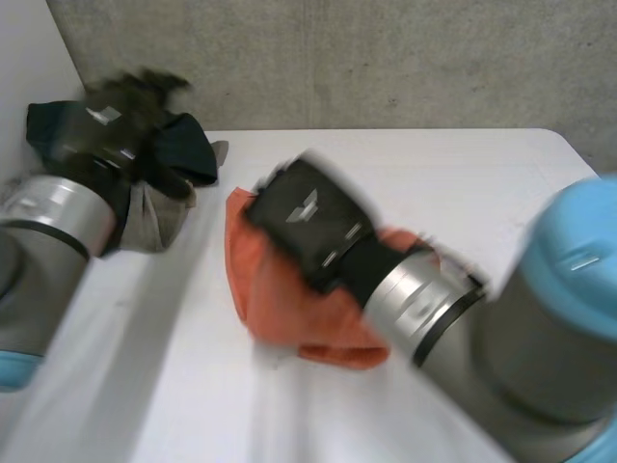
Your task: Fold the laundry.
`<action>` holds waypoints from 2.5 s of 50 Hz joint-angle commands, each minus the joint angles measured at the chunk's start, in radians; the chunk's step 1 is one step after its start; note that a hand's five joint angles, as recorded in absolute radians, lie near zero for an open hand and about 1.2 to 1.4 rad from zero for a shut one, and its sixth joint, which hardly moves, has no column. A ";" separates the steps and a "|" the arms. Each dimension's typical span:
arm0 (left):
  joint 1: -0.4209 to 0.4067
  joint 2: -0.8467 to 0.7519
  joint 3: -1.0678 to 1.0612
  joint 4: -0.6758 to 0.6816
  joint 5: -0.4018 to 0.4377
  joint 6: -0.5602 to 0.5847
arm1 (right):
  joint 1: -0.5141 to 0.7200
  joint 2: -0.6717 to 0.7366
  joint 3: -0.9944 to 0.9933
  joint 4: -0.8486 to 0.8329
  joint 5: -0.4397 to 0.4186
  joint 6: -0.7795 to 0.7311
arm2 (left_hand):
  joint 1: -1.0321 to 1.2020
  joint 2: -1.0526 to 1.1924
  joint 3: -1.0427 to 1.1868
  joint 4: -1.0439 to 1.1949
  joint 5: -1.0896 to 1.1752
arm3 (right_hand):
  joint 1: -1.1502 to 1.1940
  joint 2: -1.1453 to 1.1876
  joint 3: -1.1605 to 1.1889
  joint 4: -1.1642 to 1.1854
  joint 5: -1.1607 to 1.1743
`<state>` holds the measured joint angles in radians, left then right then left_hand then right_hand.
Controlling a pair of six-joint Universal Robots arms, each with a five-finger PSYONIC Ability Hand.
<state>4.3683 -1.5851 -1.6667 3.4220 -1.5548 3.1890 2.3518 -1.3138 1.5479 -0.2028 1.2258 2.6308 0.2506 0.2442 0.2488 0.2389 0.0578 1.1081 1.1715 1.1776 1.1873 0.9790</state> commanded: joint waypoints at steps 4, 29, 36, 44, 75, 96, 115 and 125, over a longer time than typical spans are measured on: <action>0.096 0.128 -0.076 0.016 0.031 0.005 | 0.138 0.208 -0.075 -0.010 0.000 -0.054 | -0.022 -0.016 -0.021 -0.011 -0.004 | -0.934 -0.997 -1.003 -1.013 -0.979; -0.046 -0.114 -0.228 -0.228 0.134 0.198 | -0.374 0.022 0.067 0.353 0.085 0.016 | 0.148 0.154 0.150 0.159 0.166 | -0.934 -0.997 -1.003 -1.013 -0.979; -0.033 -0.234 -0.220 -0.233 0.136 0.302 | -0.454 0.086 0.178 0.205 -0.034 -0.145 | 0.215 0.222 0.217 0.227 0.234 | -0.926 -0.990 -0.996 -1.005 -0.972; -0.026 -0.335 -0.176 -0.228 0.136 0.312 | -0.459 0.208 0.178 0.074 -0.040 -0.189 | 0.648 0.654 0.650 0.659 0.666 | -0.850 -0.913 -0.919 -0.929 -0.895; 0.002 0.234 0.134 -0.221 0.120 0.167 | -0.563 -0.220 -0.251 0.302 0.115 0.064 | 1.146 1.152 1.147 1.157 1.164 | 0.288 0.225 0.219 0.209 0.243; 0.017 -0.295 0.235 -0.135 0.120 0.183 | -0.579 0.171 -0.499 0.589 0.057 0.038 | 1.146 1.152 1.147 1.157 1.164 | 0.288 0.225 0.219 0.209 0.243; -0.055 -0.449 0.794 0.385 0.041 0.186 | -0.575 0.220 -0.985 0.155 0.135 0.195 | 1.146 1.152 1.147 1.157 1.164 | 0.288 0.225 0.219 0.209 0.243; -0.038 -0.239 0.385 0.310 0.053 0.184 | -0.583 0.206 -0.801 0.364 -0.002 0.176 | 1.146 1.152 1.147 1.157 1.164 | 0.288 0.225 0.219 0.209 0.243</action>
<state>4.3251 -1.9306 -1.0338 3.7601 -1.5182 3.3707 1.7726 -1.1055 0.6223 0.0386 1.2831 2.8319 1.1522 1.1970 1.1889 1.2004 0.9672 1.1188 1.1740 1.1882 1.1950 1.0213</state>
